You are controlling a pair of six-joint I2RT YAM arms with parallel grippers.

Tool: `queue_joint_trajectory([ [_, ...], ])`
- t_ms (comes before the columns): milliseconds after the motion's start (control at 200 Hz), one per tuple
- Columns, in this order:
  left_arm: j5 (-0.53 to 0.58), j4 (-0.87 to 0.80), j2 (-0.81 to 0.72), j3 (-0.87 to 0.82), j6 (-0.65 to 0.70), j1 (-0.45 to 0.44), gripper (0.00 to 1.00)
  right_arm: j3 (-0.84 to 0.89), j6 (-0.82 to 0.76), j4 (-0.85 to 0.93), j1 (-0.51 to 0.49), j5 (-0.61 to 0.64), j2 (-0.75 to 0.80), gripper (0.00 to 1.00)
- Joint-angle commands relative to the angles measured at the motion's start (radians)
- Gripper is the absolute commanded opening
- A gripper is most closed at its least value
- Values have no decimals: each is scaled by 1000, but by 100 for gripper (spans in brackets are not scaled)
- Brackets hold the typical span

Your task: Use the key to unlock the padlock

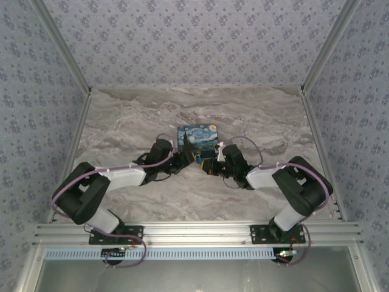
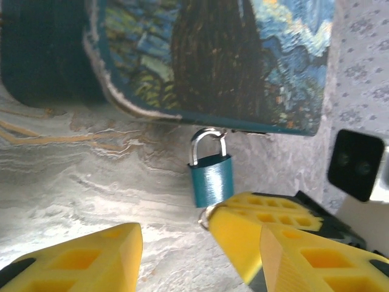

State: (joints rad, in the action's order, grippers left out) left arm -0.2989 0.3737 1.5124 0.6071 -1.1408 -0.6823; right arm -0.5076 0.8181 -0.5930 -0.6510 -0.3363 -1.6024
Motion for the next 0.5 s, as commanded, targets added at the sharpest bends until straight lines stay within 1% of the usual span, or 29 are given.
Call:
queue_joint_trajectory([
  [0,-8,160,22,-11,-59,2,52,-26,102,-22,-8,-4,-16,0],
  [95,-20,216,57,-13,-79,1,51,-17,135,-35,-8,0,-27,0],
  [255,-34,250,107,-1,-94,1,50,-5,181,-85,-7,-11,-48,0],
  [495,-49,269,163,17,-93,0,49,-14,180,-74,-5,-16,-49,0],
])
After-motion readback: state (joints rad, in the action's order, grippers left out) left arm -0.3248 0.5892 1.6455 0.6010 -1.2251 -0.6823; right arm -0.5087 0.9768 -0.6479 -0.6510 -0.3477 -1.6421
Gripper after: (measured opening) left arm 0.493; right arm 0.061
